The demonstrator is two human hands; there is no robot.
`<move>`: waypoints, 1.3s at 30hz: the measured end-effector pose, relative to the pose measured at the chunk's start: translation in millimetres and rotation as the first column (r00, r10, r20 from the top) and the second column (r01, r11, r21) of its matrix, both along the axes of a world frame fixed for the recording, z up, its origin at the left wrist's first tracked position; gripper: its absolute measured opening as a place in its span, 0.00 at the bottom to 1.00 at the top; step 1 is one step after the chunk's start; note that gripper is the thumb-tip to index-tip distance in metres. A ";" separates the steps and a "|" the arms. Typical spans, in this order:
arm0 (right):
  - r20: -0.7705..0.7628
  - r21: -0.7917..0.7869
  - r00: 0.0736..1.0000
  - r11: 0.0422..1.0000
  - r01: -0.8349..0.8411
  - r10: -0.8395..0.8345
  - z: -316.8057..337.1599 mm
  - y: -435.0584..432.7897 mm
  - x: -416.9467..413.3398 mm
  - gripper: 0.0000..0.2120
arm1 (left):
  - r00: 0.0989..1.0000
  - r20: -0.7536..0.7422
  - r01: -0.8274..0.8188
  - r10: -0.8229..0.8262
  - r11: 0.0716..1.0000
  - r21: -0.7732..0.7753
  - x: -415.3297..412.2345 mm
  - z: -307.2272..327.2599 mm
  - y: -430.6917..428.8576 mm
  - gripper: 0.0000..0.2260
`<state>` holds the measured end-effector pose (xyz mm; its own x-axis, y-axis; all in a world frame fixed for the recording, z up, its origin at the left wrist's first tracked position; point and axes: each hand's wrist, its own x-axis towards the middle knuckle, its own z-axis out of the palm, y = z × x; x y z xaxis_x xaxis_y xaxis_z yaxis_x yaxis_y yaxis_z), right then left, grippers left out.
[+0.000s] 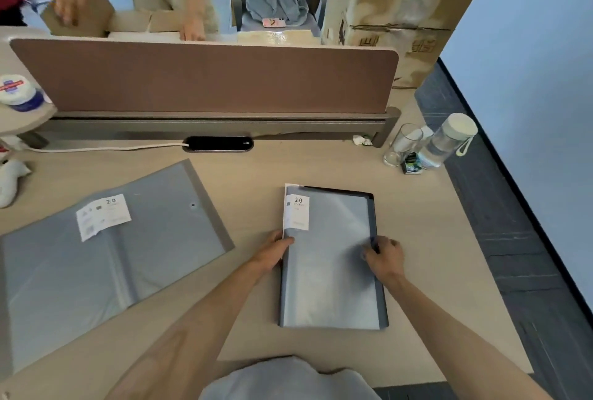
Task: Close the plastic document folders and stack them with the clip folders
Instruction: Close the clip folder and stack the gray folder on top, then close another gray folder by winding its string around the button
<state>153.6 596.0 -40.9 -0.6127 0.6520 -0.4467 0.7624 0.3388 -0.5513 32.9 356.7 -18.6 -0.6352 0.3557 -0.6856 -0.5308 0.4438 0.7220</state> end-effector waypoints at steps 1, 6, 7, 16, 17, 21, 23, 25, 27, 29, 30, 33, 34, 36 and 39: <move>-0.032 0.050 0.999 0.998 -0.033 0.034 4.7 -3.7 -2.1 0.13 | 1.000 -0.025 0.004 -0.004 1.000 -0.025 0.0 -4.1 -1.5 0.11; -0.187 0.208 0.910 0.920 -0.332 0.371 18.3 -49.8 -32.6 0.19 | 0.986 -0.132 -0.119 0.100 0.983 -0.143 3.0 -13.3 -31.1 0.06; -0.217 0.222 0.883 0.902 -0.371 0.417 20.3 -63.9 -40.4 0.18 | 0.984 -0.142 -0.131 0.108 0.978 -0.163 2.9 -16.5 -40.4 0.05; -0.350 0.247 0.701 0.783 -0.571 0.621 19.4 -203.8 -121.8 0.14 | 0.933 -0.298 -0.269 0.201 0.941 -0.207 -21.7 -16.5 -158.7 0.07; -0.334 0.235 0.711 0.785 -0.573 0.619 16.8 -222.4 -130.1 0.14 | 0.927 -0.315 -0.278 0.203 0.937 -0.213 -24.0 -16.9 -180.4 0.08; -0.222 0.083 0.834 0.862 -0.500 0.505 -13.7 -264.5 -153.7 0.15 | 0.885 -0.379 -0.368 0.272 0.906 -0.208 -36.3 -19.5 -250.4 0.10; -0.156 0.043 0.894 0.907 -0.419 0.421 -24.8 -280.2 -164.1 0.16 | 0.867 -0.432 -0.380 0.247 0.889 -0.255 -44.6 -23.5 -286.0 0.13; -0.131 0.044 0.923 0.933 -0.358 0.361 -30.5 -293.5 -171.9 0.17 | 0.878 -0.456 -0.328 0.147 0.879 -0.346 -49.7 -27.4 -313.8 0.18; -0.137 0.056 0.940 0.950 -0.308 0.313 -27.4 -304.5 -178.3 0.17 | 0.896 -0.438 -0.267 0.079 0.882 -0.388 -53.7 -29.8 -332.2 0.24; -0.146 0.046 0.950 0.961 -0.271 0.275 -23.8 -312.1 -184.6 0.16 | 0.906 -0.423 -0.190 -0.005 0.888 -0.418 -54.6 -30.6 -346.6 0.28; -0.138 0.029 0.956 0.966 -0.258 0.260 -23.7 -314.7 -188.5 0.15 | 0.900 -0.430 -0.143 -0.070 0.885 -0.443 -54.4 -29.8 -353.5 0.28; -0.074 -0.045 0.971 0.972 -0.229 0.226 -22.0 -321.2 -194.9 0.13 | 0.862 -0.417 0.007 -0.287 0.831 -0.557 -56.2 -35.1 -374.5 0.30; -0.069 -0.056 0.972 0.972 -0.228 0.224 -21.7 -323.2 -194.6 0.13 | 0.848 -0.405 0.046 -0.343 0.808 -0.587 -57.1 -36.3 -380.1 0.32; -0.058 -0.082 0.975 0.972 -0.219 0.214 -18.9 -326.4 -191.9 0.13 | 0.839 -0.366 0.101 -0.402 0.778 -0.620 -59.2 -37.2 -387.5 0.36; -0.004 -0.174 0.980 0.965 -0.194 0.197 -18.9 -330.2 -189.2 0.15 | 0.830 -0.322 0.165 -0.456 0.752 -0.639 -63.1 -39.0 -391.4 0.41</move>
